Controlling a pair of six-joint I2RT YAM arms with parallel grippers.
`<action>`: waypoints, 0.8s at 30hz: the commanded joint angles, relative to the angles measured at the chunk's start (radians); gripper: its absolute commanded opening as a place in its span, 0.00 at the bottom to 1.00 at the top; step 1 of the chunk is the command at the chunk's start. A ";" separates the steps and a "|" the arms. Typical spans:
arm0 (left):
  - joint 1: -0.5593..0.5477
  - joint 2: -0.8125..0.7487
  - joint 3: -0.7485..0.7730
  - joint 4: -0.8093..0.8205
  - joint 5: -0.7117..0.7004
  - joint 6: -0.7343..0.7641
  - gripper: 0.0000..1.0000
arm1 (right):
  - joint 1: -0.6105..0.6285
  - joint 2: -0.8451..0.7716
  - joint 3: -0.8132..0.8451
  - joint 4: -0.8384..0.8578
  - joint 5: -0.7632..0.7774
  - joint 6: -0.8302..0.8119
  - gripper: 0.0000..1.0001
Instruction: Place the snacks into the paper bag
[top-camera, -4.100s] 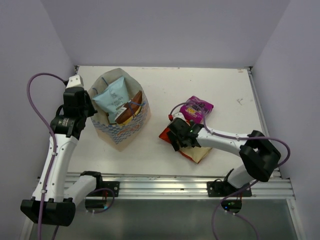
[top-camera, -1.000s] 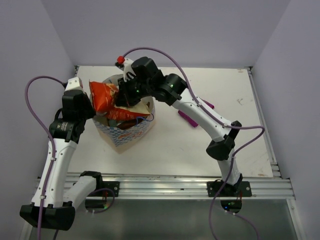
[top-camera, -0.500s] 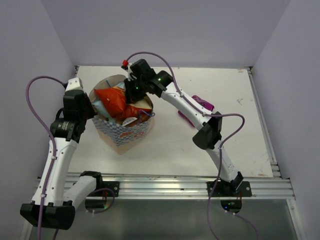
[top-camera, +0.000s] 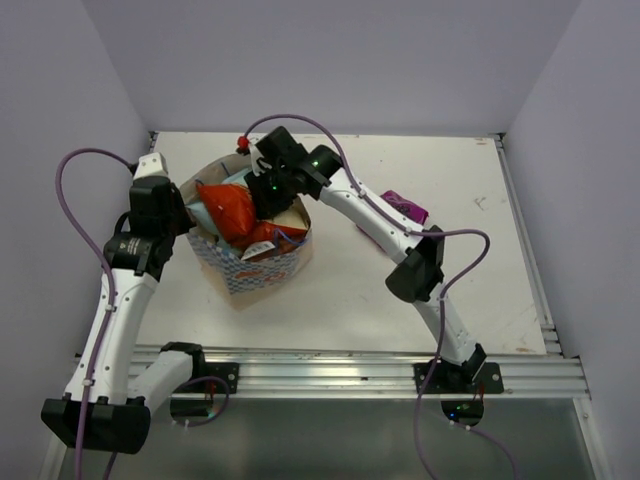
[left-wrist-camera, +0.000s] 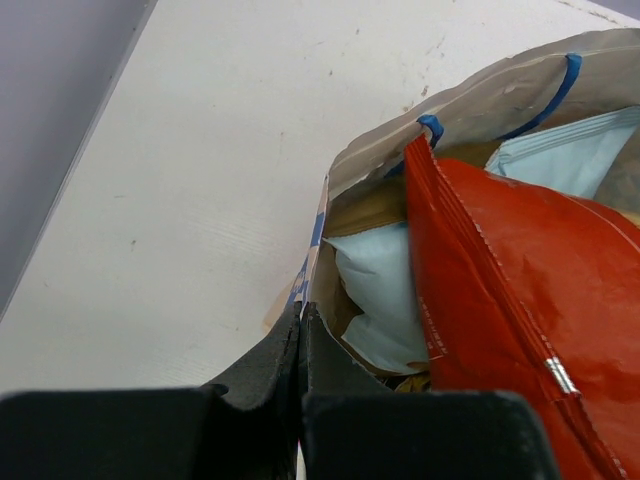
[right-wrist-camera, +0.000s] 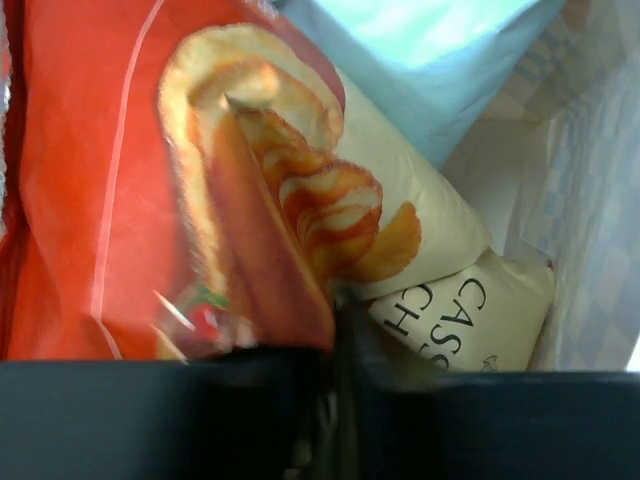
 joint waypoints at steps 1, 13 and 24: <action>-0.003 0.010 0.022 0.049 0.006 0.015 0.00 | 0.003 -0.055 0.038 -0.098 -0.075 -0.061 0.34; -0.004 0.019 0.004 0.062 0.043 0.003 0.00 | -0.138 -0.455 -0.138 0.266 0.253 0.031 0.99; -0.004 0.018 0.001 0.057 0.047 0.001 0.00 | -0.253 -0.497 -0.719 0.169 0.581 0.063 0.98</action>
